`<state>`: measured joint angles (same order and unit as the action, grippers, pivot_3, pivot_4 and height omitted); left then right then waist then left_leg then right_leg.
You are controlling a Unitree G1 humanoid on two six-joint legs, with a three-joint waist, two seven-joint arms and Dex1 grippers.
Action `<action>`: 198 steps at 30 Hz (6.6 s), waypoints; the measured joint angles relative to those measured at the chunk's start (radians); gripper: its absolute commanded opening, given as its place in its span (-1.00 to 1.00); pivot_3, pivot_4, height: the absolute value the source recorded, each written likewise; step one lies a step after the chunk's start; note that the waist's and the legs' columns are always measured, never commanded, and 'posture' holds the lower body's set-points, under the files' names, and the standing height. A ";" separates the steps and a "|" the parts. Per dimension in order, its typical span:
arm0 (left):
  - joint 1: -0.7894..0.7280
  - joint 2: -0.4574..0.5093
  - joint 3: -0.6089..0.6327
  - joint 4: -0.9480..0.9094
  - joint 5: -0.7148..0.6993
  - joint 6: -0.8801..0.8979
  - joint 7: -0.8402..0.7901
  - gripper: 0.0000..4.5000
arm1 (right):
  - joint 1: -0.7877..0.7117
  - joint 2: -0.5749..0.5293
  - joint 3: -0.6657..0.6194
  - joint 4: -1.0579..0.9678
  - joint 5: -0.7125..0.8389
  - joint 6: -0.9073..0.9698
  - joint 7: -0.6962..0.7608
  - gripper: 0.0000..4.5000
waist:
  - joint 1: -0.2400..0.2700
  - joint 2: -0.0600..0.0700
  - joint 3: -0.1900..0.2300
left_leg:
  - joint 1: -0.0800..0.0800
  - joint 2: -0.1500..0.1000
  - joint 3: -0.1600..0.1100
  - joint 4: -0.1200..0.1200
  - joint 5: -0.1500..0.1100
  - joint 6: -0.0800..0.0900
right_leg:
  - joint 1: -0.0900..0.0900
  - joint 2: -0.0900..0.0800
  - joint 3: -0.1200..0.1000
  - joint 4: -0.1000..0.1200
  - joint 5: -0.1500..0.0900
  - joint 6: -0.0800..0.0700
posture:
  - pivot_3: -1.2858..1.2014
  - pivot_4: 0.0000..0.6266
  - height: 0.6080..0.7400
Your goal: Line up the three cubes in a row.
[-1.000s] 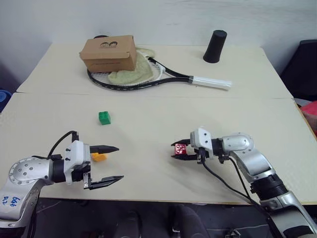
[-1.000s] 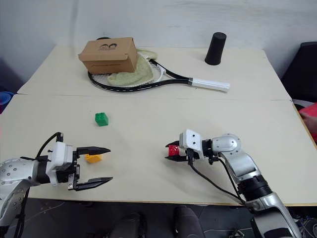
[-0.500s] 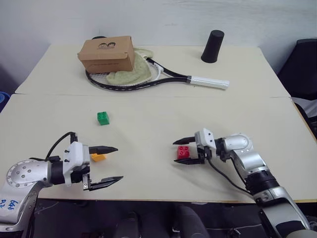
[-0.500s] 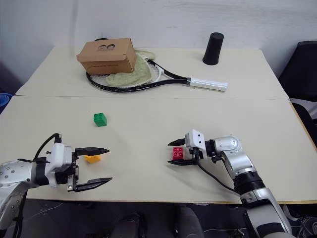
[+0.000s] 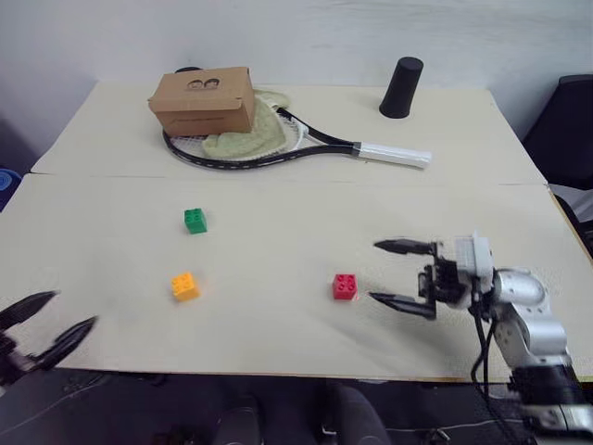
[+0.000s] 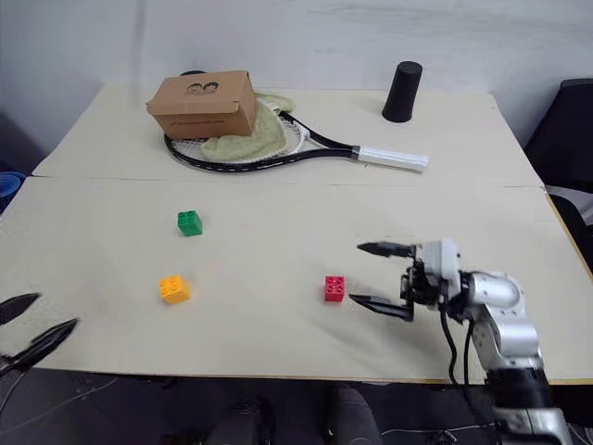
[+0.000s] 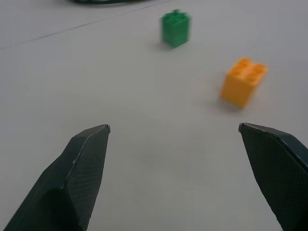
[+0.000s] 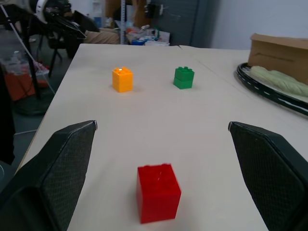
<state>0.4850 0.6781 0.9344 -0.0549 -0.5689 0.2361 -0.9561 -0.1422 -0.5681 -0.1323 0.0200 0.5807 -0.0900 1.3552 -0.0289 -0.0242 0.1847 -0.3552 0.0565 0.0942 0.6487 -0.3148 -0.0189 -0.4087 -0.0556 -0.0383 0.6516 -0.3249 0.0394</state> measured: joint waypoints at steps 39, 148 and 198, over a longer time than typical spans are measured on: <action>-1.513 0.051 -0.956 1.334 0.574 -0.428 -0.190 1.00 | 0.176 0.001 -0.083 -0.325 0.040 0.050 -0.234 1.00 | 0.003 -0.004 0.000 | -0.013 0.001 0.002 0.012 0.002 -0.001 | -0.007 0.001 -0.013 0.005 0.002 0.005 | 0.03 -0.52 1.00; -0.649 0.199 -0.659 0.261 0.216 -0.128 -0.346 0.98 | -0.029 0.019 0.122 -0.188 0.023 0.037 -0.018 1.00 | -0.009 -0.004 0.001 | 0.002 0.007 0.007 0.007 -0.006 -0.004 | -0.004 0.011 0.013 0.009 0.000 -0.001 | 0.03 -0.52 1.00; -1.246 0.098 -1.248 0.834 0.259 -0.550 -0.547 -0.34 | 0.176 -0.059 -0.002 -0.366 0.013 0.069 -0.178 1.00 | 0.008 -0.005 0.001 | 0.001 0.007 0.011 0.015 -0.006 -0.003 | -0.004 0.015 0.018 0.009 0.002 0.003 | 0.03 -0.52 1.00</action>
<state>-0.7610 0.7760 -0.3131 0.7790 -0.3103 -0.3137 -1.5027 0.0337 -0.6267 -0.1339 -0.3462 0.5933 -0.0213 1.1777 -0.0211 -0.0291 0.1860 -0.3545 0.0639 0.1047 0.6642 -0.3208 -0.0217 -0.4127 -0.0406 -0.0200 0.6602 -0.3233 0.0420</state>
